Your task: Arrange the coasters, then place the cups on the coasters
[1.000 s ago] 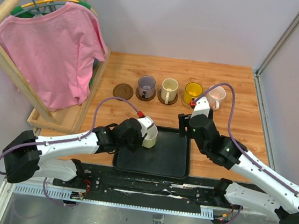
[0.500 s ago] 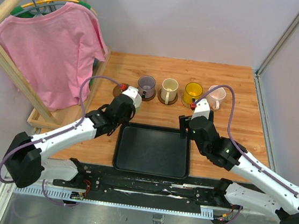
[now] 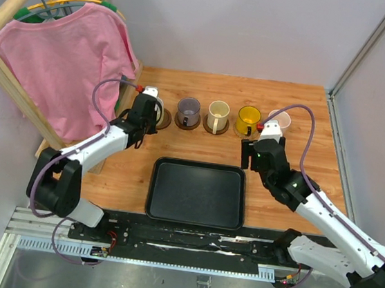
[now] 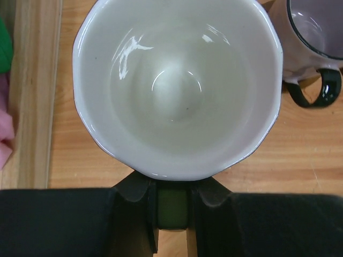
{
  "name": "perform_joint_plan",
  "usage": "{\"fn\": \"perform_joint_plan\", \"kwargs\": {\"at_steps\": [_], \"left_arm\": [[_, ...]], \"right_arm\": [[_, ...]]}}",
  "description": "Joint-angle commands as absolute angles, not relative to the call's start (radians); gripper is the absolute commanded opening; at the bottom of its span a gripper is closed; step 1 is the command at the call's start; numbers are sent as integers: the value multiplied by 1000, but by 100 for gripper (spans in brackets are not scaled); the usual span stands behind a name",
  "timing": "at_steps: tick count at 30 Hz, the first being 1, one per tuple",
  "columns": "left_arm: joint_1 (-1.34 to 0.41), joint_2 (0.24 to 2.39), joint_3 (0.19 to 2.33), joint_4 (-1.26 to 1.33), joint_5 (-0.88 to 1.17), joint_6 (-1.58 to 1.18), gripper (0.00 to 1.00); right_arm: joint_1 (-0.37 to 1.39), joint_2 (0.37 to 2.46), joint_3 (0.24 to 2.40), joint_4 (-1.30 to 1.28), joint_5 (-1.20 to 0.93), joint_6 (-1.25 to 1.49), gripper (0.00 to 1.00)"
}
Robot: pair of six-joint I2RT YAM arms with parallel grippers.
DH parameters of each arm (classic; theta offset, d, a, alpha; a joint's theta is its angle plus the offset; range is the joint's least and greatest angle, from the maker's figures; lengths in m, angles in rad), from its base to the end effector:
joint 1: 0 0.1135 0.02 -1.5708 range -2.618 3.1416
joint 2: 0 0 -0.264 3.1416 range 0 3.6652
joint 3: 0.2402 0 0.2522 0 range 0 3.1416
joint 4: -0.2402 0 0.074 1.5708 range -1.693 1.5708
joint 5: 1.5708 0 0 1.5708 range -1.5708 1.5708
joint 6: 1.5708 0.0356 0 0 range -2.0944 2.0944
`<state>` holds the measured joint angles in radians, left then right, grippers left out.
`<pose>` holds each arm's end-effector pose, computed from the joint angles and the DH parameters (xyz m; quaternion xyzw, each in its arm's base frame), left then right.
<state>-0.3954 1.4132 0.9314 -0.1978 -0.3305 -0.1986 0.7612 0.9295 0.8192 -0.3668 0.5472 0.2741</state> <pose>0.2879 -0.1077 0.2462 0.0169 0.8927 0.0175 0.4500 0.1611 0.1279 0.3098 -0.0620 0.8320 0.0472 0.5493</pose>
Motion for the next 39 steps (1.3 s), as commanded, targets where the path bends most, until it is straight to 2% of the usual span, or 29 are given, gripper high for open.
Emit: {"fn": "perform_joint_plan", "kwargs": {"at_steps": [1,6,17,39], "left_arm": [[-350,1497,1023,-40,-286,-213,1],[-310,1605,1092,-37,-258,-214,1],[-293,1728,1208,-85,-224,-192,0],[-292,1762,1240,-174,-203,-198,1]], "right_arm": [[670,946,816,-331,468,224,77],[595,955,813,-313,406,217,77],[565,951,807,-304,383,238,77],[565,953,802,-310,361,263,77]]}}
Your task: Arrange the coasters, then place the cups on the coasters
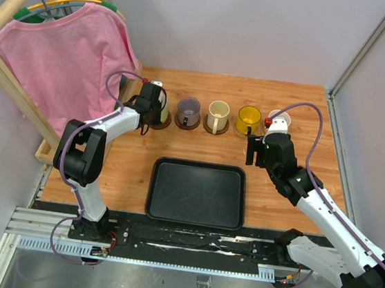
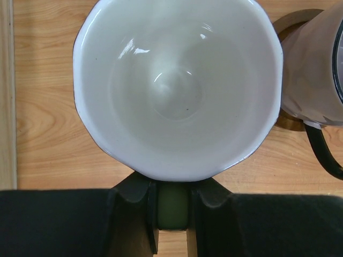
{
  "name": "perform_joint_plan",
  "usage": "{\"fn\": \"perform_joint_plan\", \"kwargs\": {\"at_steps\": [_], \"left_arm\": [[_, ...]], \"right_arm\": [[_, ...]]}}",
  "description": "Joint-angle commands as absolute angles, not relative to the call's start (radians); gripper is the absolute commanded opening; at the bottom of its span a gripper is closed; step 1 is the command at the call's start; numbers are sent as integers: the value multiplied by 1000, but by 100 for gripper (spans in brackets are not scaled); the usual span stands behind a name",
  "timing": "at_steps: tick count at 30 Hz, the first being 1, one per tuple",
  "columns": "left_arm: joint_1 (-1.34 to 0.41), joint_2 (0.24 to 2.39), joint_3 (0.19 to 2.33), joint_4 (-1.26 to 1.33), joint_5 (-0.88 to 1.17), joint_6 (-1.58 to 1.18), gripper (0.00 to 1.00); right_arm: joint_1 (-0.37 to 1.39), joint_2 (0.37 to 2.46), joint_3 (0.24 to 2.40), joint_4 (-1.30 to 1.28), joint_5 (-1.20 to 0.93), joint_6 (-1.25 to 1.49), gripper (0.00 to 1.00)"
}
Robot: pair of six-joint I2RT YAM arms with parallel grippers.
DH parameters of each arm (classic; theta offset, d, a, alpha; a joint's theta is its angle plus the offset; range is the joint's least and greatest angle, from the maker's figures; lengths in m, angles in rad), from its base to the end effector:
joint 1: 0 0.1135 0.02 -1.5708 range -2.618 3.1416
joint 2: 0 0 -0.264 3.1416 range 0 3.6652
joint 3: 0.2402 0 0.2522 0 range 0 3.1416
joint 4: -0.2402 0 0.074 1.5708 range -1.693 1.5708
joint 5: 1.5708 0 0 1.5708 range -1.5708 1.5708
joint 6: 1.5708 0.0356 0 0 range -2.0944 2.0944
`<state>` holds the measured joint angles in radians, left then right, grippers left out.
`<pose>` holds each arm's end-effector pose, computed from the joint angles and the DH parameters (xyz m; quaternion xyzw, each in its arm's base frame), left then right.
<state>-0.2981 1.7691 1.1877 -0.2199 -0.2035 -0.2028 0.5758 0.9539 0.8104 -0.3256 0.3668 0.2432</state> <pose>0.3705 -0.1063 0.2097 0.0058 0.9229 -0.0013 0.3851 0.1864 0.1058 0.3047 -0.0445 0.8420 0.0624 0.5340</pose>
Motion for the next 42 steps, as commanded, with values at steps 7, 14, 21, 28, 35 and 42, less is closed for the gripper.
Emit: {"fn": "perform_joint_plan", "kwargs": {"at_steps": [7,14,21,28,35,42], "left_arm": [[-293,1772,1246,-187,-213,-192,0],[-293,1784,1261,-207,-230,-192,1],[-293,1792,1257,-208,-242,-193,2],[-293,1797,1243,-201,-252,-199,7],[-293,1801,1236,-201,-247,-201,21],[-292,1794,1225,-204,-244,-201,22]], "right_arm": [[565,953,797,-309,351,271,77],[564,953,792,-309,346,275,77],[564,954,788,-309,345,278,77],[564,951,779,-309,343,280,77],[565,951,776,-309,338,286,77],[565,960,777,-305,330,292,77]]}}
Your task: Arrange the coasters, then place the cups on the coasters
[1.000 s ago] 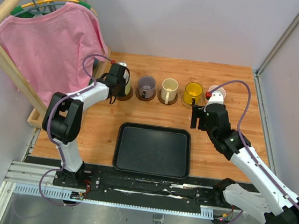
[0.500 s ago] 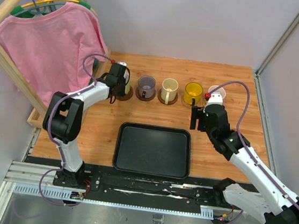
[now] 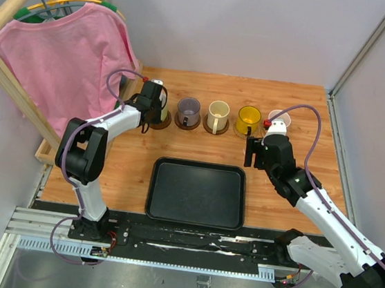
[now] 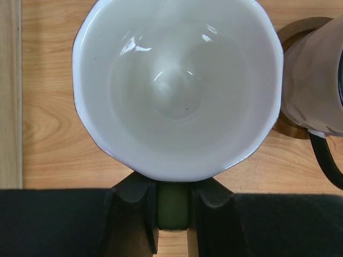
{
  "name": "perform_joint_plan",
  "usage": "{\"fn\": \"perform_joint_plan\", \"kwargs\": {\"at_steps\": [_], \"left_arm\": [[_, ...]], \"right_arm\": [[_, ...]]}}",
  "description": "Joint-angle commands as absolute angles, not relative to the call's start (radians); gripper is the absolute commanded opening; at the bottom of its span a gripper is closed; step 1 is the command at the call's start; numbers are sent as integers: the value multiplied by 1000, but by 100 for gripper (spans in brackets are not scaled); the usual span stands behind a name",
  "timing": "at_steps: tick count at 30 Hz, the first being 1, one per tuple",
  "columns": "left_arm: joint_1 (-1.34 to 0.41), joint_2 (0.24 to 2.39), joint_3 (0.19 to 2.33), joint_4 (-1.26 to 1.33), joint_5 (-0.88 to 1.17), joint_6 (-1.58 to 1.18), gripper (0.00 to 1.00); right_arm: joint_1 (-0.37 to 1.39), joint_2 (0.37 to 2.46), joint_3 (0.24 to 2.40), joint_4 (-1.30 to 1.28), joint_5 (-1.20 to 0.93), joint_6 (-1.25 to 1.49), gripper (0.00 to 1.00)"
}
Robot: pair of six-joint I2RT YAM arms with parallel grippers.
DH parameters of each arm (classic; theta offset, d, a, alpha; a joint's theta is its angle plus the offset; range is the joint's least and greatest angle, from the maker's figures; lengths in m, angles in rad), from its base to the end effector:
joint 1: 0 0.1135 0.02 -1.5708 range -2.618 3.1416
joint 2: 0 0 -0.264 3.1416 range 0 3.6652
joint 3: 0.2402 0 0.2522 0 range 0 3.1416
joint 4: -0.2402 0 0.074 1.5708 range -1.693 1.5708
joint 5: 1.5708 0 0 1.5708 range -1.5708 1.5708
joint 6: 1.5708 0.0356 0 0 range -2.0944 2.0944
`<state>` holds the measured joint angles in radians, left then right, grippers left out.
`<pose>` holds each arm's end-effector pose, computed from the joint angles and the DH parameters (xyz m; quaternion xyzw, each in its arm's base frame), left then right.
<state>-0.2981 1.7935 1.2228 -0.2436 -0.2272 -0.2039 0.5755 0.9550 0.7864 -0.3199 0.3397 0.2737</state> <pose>0.3765 -0.1073 0.2101 0.0017 0.9243 0.0109 0.3816 0.1860 0.1065 0.2966 -0.0409 0.8483 0.0771 0.5223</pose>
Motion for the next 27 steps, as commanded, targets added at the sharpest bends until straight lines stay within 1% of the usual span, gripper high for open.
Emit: {"fn": "perform_joint_plan", "kwargs": {"at_steps": [1,15,27], "left_arm": [[-293,1791,1223,-205,-242,-201,22],[-292,1745,1155,-198,-215,-224,20],[-293,1711,1155,-204,-212,-225,22]], "right_arm": [[565,962,777,-304,328,292,77],[565,966,771,-298,308,301,77],[564,966,770,-294,289,307,77]]}}
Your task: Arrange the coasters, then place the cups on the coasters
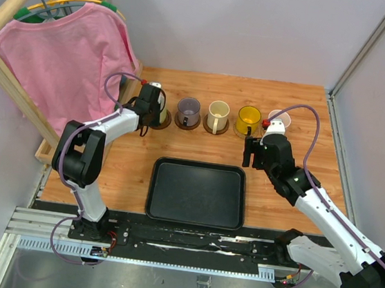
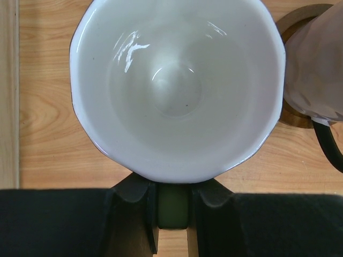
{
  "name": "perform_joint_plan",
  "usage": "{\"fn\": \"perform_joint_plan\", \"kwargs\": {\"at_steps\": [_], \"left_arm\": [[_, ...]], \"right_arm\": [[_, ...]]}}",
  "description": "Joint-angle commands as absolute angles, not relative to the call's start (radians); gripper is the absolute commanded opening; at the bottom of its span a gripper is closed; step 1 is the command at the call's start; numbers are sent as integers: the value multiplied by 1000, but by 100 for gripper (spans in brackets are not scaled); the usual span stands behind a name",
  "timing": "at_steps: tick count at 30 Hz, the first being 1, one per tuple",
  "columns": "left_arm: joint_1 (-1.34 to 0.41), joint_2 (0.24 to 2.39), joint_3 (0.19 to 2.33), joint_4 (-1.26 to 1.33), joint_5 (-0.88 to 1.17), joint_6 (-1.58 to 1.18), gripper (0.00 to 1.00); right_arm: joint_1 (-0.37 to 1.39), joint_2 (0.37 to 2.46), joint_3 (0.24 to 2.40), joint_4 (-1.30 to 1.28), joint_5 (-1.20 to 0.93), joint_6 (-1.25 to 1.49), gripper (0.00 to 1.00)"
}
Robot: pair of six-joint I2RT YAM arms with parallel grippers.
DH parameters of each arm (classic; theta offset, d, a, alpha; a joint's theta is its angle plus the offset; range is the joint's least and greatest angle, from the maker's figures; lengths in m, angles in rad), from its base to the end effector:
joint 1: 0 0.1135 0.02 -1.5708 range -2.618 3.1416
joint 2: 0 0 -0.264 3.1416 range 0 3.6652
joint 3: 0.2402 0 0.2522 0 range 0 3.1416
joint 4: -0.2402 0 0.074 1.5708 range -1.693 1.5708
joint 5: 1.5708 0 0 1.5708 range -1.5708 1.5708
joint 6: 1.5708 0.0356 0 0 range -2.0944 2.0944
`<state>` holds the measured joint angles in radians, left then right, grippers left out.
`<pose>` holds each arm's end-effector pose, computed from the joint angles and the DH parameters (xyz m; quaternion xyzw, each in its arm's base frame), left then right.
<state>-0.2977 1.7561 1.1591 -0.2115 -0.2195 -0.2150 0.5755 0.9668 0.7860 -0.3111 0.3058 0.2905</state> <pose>0.3656 -0.1041 0.2062 -0.0026 0.9235 0.0046 0.3834 0.1879 0.1091 0.2948 -0.0430 0.8505 0.0944 0.5157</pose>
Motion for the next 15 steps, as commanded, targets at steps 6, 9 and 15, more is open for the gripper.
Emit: {"fn": "perform_joint_plan", "kwargs": {"at_steps": [6,9,15], "left_arm": [[-292,1715,1151,-196,-213,-229,57],[-292,1718,1149,-192,-212,-232,70],[-293,1692,1149,-197,-219,-231,78]], "right_arm": [[564,969,767,-294,284,305,77],[564,969,766,-294,282,305,77],[564,973,771,-295,282,301,77]]}}
